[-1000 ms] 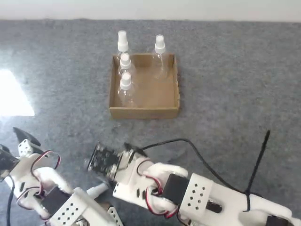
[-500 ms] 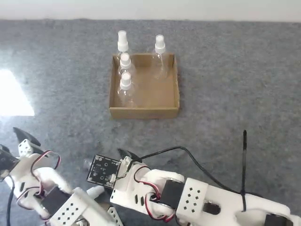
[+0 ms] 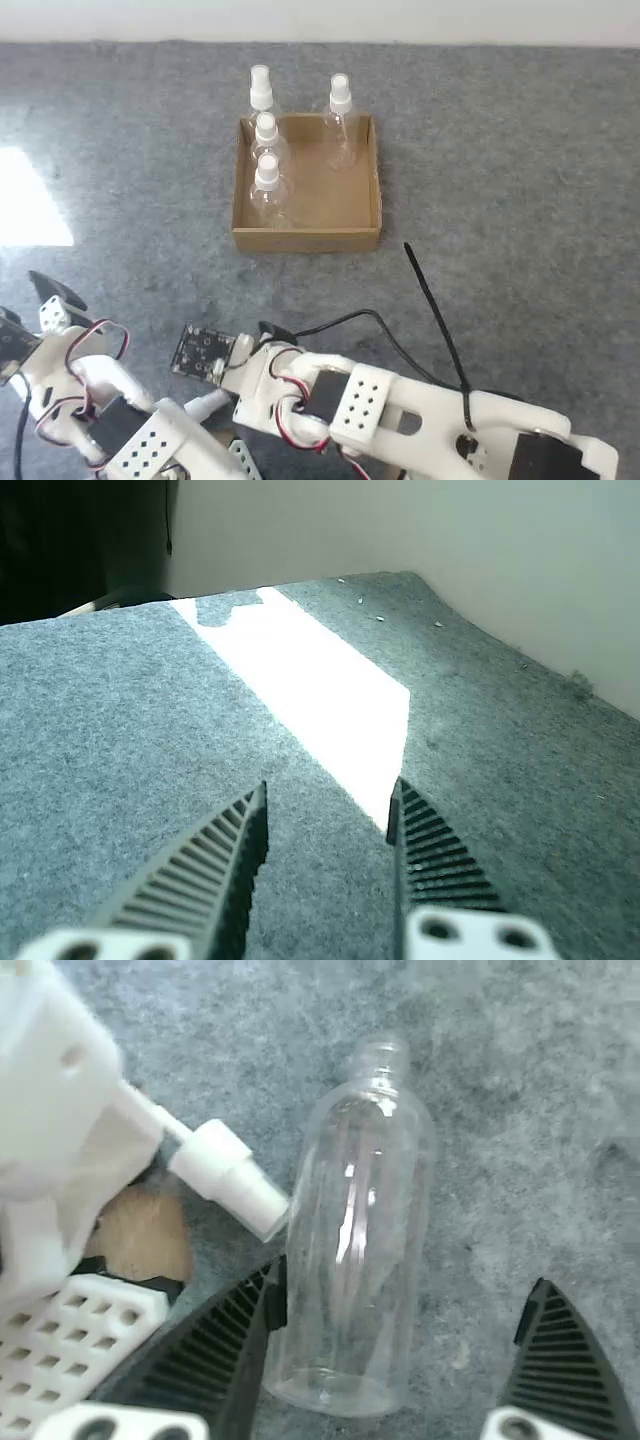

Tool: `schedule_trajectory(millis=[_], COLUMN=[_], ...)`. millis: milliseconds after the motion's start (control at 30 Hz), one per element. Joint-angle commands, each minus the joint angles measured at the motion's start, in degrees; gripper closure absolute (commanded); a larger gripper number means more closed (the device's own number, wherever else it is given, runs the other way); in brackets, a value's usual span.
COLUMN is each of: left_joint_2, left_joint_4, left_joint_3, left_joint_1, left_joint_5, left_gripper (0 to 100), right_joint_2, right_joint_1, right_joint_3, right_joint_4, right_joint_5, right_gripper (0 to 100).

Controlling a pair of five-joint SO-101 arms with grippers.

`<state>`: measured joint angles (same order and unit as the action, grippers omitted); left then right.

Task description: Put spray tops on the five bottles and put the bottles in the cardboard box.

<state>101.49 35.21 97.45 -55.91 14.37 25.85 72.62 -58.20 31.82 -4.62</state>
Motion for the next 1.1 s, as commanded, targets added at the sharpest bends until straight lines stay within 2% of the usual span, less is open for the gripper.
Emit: schedule_trajectory(millis=[0,300,533,733,900,1067], left_joint_2=[0.9,0.9,0.9,0.9,0.9,0.9], left_joint_4=[0.4,0.5,0.5,0.5,0.5,0.5], left_joint_3=[-0.8,-0.8,-0.8,-0.8,-0.8,-0.8], left_joint_1=[-0.2,-0.2,-0.2,-0.2,-0.2,-0.2], left_joint_5=[0.5,0.5,0.5,0.5,0.5,0.5], left_gripper=[81,81,81,81,81,81], right_joint_2=[-2.5,-11.6,-11.7,-9.3,-2.2,3.6], right_joint_1=[-3.1,-7.6,-8.2,-8.2,-8.5,-12.2], right_joint_3=[5.4,12.3,15.9,16.0,16.0,16.0], right_joint_4=[-1.1,1.6,6.9,10.1,14.8,17.2], right_joint_5=[-1.0,-1.2,-1.8,-7.7,-8.0,-7.7], right_gripper=[66.5,67.6,84.6,85.3,85.1,85.0])
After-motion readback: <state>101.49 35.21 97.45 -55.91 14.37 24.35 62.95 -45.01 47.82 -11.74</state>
